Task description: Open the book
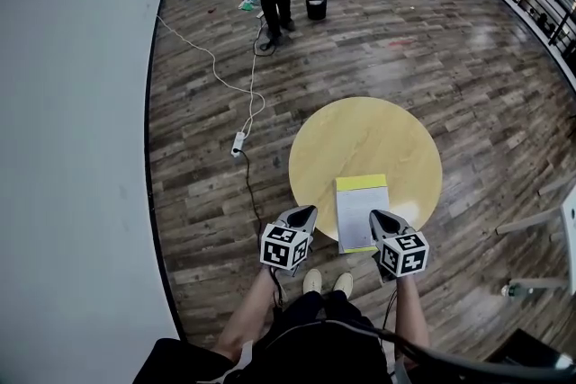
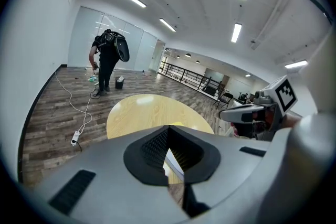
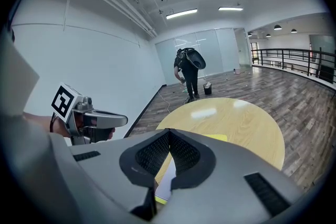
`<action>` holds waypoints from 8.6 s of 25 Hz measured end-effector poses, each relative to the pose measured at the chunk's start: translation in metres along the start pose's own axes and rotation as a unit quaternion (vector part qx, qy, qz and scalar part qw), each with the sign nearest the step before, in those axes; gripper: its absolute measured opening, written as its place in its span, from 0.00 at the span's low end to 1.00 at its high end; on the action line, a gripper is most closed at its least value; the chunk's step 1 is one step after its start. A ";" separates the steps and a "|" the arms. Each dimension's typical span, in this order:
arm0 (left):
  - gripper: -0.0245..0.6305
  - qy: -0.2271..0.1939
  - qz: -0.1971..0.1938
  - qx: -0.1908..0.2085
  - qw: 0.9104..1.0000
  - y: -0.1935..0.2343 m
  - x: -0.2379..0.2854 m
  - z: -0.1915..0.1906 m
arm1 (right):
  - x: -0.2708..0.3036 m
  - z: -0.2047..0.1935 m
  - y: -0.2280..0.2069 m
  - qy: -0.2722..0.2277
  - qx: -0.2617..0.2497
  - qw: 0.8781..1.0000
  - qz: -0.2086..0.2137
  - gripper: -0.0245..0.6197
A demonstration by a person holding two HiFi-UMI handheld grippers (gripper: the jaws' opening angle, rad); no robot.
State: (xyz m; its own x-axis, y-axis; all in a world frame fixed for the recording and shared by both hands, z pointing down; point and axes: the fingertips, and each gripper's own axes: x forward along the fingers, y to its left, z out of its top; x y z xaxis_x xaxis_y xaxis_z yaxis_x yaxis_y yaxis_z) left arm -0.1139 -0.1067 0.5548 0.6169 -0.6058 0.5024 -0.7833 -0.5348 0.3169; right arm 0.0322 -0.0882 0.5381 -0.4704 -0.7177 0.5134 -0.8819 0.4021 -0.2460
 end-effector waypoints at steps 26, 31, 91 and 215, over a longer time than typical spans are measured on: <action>0.04 0.107 0.003 -0.064 0.992 -0.007 0.005 -0.153 | 0.021 -0.162 0.017 0.117 0.068 0.990 0.030 0.04; 0.04 0.103 0.003 -0.062 0.993 -0.005 0.001 -0.149 | 0.022 -0.159 0.021 0.114 0.064 0.991 0.031 0.04; 0.04 0.109 0.024 -0.096 0.989 0.024 -0.012 -0.167 | 0.055 -0.201 0.044 0.237 -0.012 0.971 -0.032 0.06; 0.04 0.175 -0.086 0.039 0.980 -0.144 0.196 -0.106 | -0.070 -0.212 -0.251 0.117 0.183 0.961 -0.173 0.05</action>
State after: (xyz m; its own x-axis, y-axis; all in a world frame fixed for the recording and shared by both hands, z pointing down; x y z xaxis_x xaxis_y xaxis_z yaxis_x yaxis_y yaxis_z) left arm 0.1123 -0.0860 0.6931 0.6649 -0.2696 0.6966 -0.6529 -0.6628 0.3667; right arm 0.2931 -0.0182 0.7388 -0.1652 -0.6076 0.7769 -0.9558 -0.0955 -0.2780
